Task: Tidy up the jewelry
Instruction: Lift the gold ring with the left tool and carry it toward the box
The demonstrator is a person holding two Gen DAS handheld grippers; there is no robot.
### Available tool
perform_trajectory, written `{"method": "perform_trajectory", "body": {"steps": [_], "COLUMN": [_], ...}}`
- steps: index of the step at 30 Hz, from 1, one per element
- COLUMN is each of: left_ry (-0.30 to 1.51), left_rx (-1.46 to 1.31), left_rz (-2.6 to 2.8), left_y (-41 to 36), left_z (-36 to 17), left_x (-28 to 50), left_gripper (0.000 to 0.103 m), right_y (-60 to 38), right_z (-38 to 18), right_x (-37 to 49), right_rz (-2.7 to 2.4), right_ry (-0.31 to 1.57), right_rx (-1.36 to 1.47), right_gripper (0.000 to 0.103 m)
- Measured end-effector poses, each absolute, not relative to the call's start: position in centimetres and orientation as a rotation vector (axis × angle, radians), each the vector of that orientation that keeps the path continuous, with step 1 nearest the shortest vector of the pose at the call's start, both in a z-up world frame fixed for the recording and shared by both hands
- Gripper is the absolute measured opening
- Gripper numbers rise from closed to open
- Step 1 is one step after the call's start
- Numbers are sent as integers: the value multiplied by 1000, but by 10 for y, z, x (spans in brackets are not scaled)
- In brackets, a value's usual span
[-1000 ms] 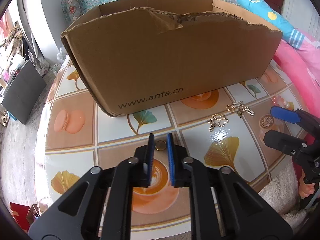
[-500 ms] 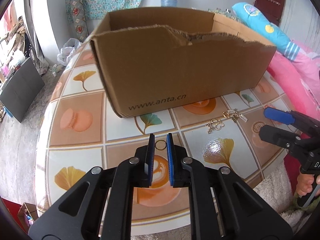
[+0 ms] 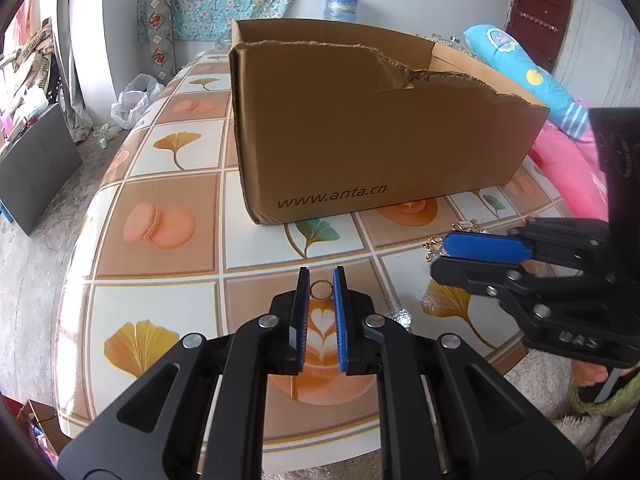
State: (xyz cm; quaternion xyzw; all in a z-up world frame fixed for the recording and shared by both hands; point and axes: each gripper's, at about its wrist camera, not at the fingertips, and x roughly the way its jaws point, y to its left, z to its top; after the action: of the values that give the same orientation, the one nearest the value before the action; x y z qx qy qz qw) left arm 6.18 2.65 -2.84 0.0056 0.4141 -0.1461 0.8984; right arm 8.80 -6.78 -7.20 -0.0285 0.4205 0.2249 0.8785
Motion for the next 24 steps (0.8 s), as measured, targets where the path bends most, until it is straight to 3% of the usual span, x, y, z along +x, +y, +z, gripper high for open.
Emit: {"method": "perform_trajectory", "body": {"steps": [7, 15, 17, 24], "left_ry": [859, 857, 855, 846], "left_rx": [2, -17, -24, -36], "left_rz": [-318, -329, -331, -336], "left_y": [27, 30, 31, 35], "left_z": [-31, -33, -33, -33], "left_x": [64, 65, 65, 64], "left_gripper": [11, 11, 11, 11], "right_y": [-60, -49, -49, -55], "right_z": [-76, -76, -76, -71], "right_x": [96, 108, 109, 112], "right_rz": [426, 409, 414, 433], "right_ry": [906, 926, 937, 950], "right_rx": [-130, -185, -183, -85], "right_gripper": [20, 11, 5, 1]}}
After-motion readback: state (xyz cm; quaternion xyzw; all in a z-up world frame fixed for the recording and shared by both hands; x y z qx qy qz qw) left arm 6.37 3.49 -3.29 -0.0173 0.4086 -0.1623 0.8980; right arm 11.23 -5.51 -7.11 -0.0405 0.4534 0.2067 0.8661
